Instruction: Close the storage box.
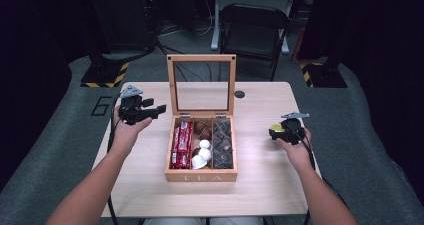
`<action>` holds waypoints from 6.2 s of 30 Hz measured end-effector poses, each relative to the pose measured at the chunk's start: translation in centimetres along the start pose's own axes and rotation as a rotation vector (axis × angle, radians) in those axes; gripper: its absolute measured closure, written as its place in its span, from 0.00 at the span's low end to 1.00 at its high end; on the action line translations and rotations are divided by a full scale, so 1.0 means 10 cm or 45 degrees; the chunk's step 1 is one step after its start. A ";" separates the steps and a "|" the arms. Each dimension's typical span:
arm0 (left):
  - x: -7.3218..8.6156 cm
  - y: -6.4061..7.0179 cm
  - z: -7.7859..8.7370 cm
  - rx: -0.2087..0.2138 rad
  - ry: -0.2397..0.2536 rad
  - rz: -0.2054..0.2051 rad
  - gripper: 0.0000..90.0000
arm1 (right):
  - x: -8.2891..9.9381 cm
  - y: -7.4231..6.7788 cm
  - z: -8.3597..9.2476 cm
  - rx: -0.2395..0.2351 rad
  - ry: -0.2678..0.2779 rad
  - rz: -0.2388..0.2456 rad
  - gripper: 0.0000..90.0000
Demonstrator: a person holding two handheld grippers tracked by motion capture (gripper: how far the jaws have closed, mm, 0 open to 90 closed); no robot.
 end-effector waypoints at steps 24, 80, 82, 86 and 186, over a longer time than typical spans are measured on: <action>0.06 -0.01 -0.04 -0.001 -0.014 0.007 0.41 | 0.24 0.09 -0.10 0.025 -0.064 -0.064 0.41; -0.01 0.13 -0.23 0.012 -0.040 -0.007 0.41 | -1.51 -0.58 0.38 -0.172 0.232 0.217 0.35; -0.01 0.14 -0.24 0.015 -0.040 -0.008 0.41 | -1.56 -0.60 0.36 -0.178 0.231 0.220 0.35; 0.00 0.17 -0.26 0.024 -0.044 -0.015 0.41 | -1.67 -0.66 0.32 -0.193 0.245 0.230 0.35; 0.07 0.03 -0.17 0.005 -0.050 0.007 0.42 | -1.90 -0.85 -0.21 -0.269 0.220 0.201 0.72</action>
Point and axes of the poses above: each handheld gripper's, and its own axes: z roughly backward along the jaws, x roughly out of its underside, y roughly to its right, the point moved 10 cm from there along -z, roughly forward along the jaws, and after that the axes turned 14 degrees about z, right-handed, at the moved point
